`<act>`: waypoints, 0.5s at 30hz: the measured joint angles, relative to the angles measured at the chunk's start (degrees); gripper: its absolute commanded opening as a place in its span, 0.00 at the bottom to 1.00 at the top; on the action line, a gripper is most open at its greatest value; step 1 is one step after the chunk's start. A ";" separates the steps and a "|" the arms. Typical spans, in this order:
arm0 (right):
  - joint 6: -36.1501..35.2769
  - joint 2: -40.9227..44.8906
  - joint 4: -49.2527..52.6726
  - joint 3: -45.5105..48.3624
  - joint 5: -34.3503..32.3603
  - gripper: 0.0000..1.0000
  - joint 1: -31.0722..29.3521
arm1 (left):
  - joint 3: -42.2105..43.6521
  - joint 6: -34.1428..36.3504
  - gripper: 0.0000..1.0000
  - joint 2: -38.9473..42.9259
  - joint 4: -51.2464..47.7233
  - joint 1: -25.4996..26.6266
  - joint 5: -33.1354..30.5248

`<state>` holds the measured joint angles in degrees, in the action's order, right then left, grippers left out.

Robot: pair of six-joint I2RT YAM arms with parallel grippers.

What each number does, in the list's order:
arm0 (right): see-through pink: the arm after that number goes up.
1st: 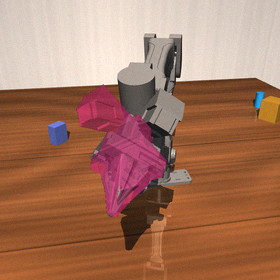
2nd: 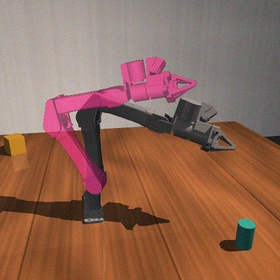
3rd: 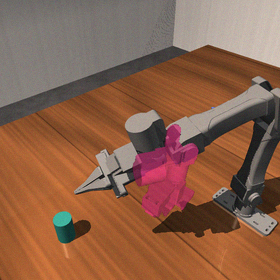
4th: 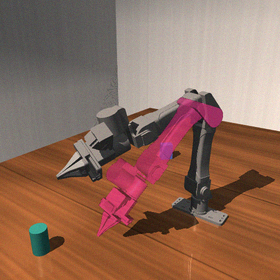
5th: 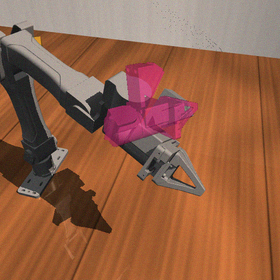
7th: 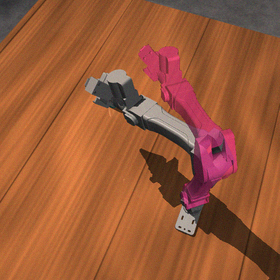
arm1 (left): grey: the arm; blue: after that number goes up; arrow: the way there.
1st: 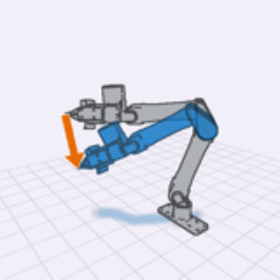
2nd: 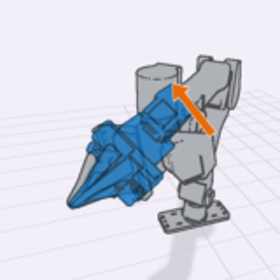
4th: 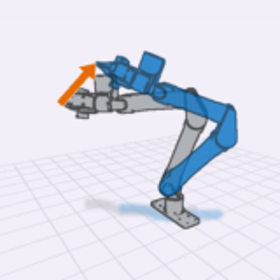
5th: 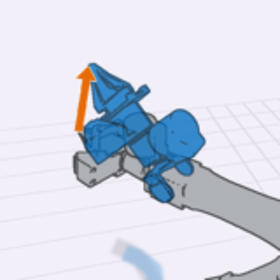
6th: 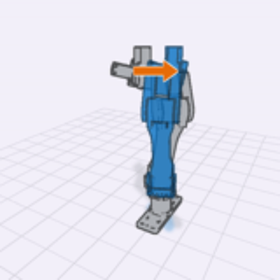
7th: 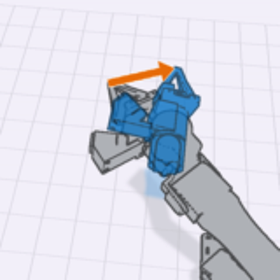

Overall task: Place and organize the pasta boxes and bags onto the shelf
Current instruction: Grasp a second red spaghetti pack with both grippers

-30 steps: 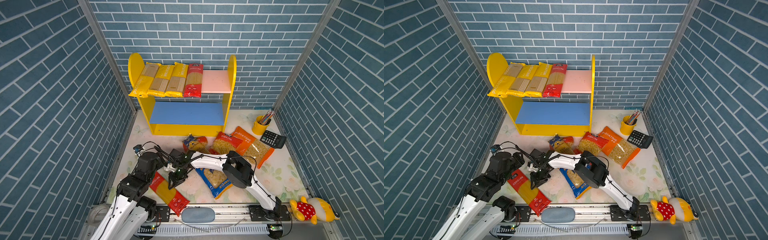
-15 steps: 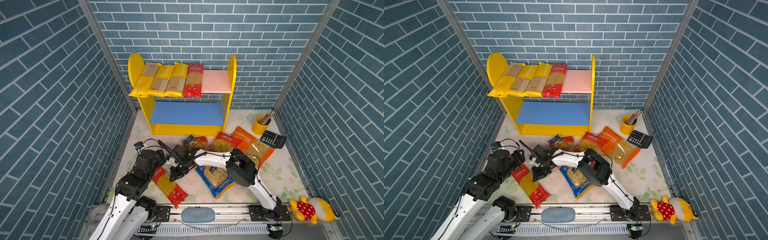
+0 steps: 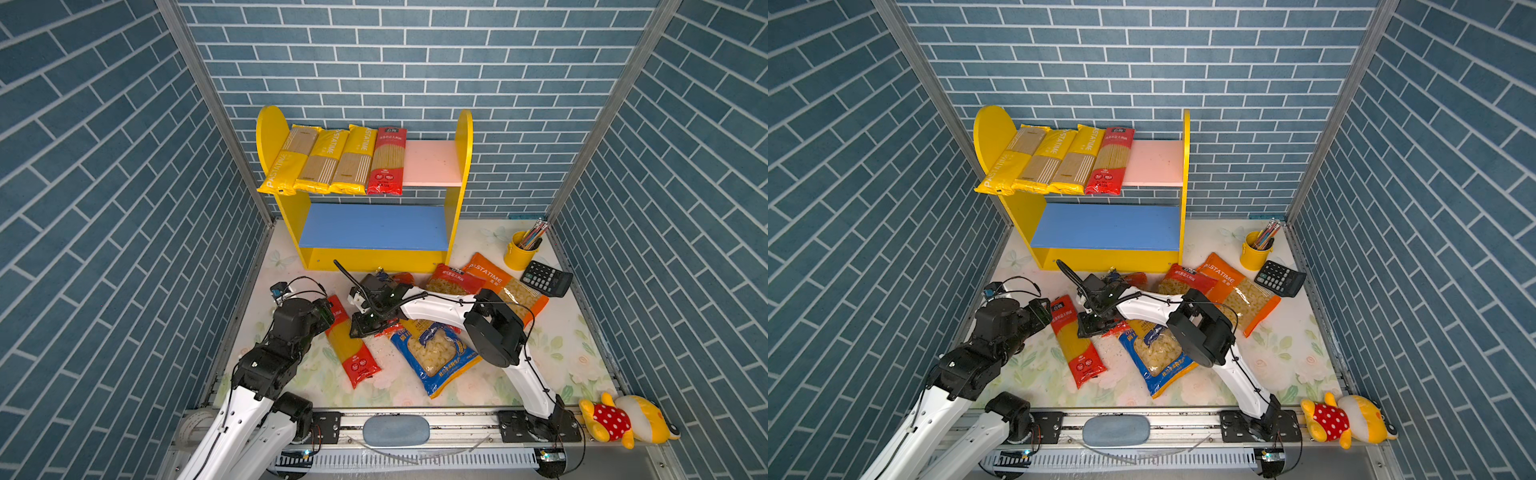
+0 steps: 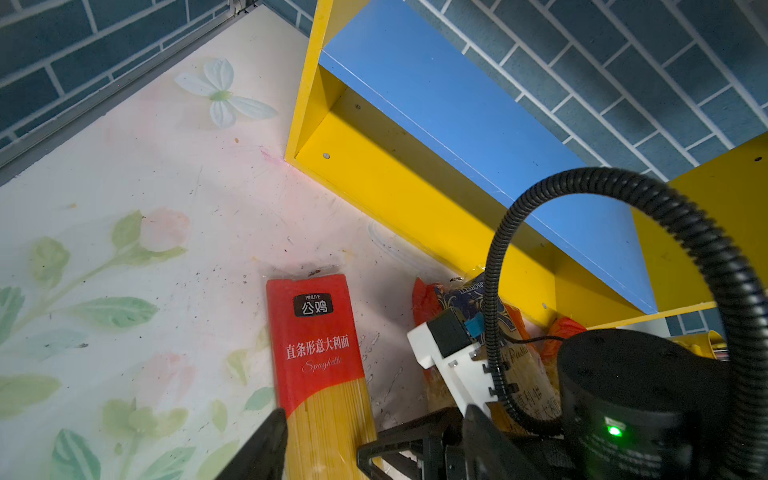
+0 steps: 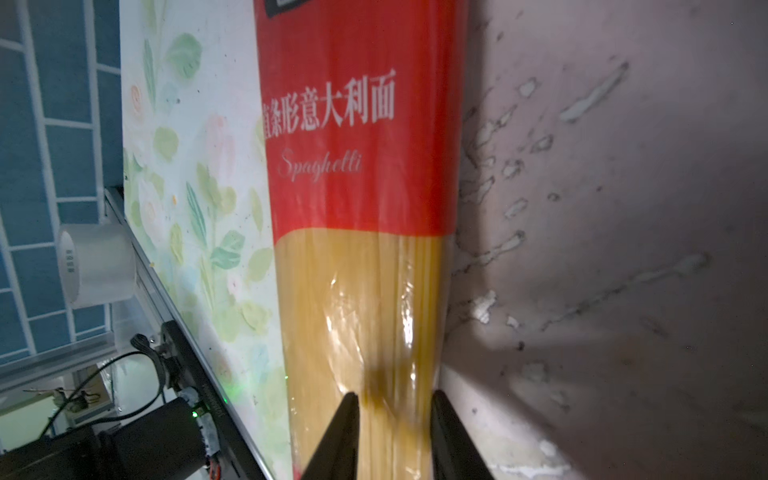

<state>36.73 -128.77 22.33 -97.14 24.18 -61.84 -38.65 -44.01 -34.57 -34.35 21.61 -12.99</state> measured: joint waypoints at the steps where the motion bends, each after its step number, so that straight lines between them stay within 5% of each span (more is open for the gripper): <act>1: 0.44 0.00 -0.76 0.46 0.02 0.23 -0.02 | 0.00 0.02 0.68 0.00 0.00 0.02 0.00; 6: 1.77 0.52 -2.38 1.16 0.52 0.06 0.00 | -0.11 0.61 0.70 0.00 -0.26 -0.42 0.15; 15: 1.92 10.23 -0.39 2.64 -1.40 0.00 0.85 | -5.16 2.80 0.70 0.83 -1.38 -7.82 6.38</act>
<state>38.65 -118.54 21.93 -94.50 22.79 -60.99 -43.81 -41.21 -33.74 -35.73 13.78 -6.61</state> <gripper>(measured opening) 0.076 0.704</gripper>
